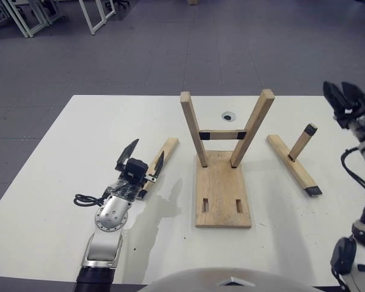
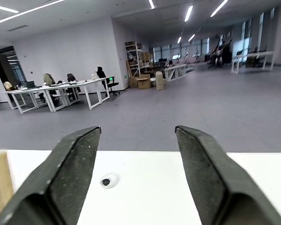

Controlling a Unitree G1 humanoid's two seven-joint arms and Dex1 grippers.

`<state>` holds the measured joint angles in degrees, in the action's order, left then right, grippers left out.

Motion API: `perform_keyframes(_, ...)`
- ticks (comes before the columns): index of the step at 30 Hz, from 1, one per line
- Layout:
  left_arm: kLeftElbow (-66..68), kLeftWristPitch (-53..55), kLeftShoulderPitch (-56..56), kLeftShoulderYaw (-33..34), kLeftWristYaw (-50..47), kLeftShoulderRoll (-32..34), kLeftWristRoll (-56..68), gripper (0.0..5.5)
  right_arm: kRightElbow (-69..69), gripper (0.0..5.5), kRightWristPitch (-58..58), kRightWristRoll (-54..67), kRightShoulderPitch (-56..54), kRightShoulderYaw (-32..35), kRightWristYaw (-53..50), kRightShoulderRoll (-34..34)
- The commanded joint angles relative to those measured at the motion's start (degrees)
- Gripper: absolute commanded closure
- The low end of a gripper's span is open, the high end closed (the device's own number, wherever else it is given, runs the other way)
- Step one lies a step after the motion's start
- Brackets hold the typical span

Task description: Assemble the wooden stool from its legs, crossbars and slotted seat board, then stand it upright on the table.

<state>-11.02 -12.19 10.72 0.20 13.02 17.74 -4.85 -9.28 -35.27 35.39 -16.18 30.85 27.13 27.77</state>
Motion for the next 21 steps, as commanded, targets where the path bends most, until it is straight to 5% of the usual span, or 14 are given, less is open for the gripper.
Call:
perform_keyframes(1, -0.26, 0.30, 0.56, 0.58, 0.86, 1.24, -0.11, 1.54, -2.54, 1.76, 2.54, 1.28, 11.90, 1.92, 1.78, -3.21)
perform_keyframes(7, 0.20, 0.04, 0.32, 0.19, 0.75, 1.08, -0.20, 1.54, 1.77, 1.40, 12.02, -8.12, 24.72, -6.71, 10.03, -0.51)
perform_keyframes(19, 1.95, -0.58, -1.15, -0.30, 1.49, 1.19, 0.18, 1.54, 19.75, 1.40, 20.47, -20.35, 21.70, -14.51, 9.22, 2.59)
perform_keyframes(21, 2.09, -0.56, -1.21, -0.21, 1.55, 1.09, 0.20, 1.54, 20.84, 1.74, 20.45, -20.87, 21.35, -14.74, 8.06, 2.05)
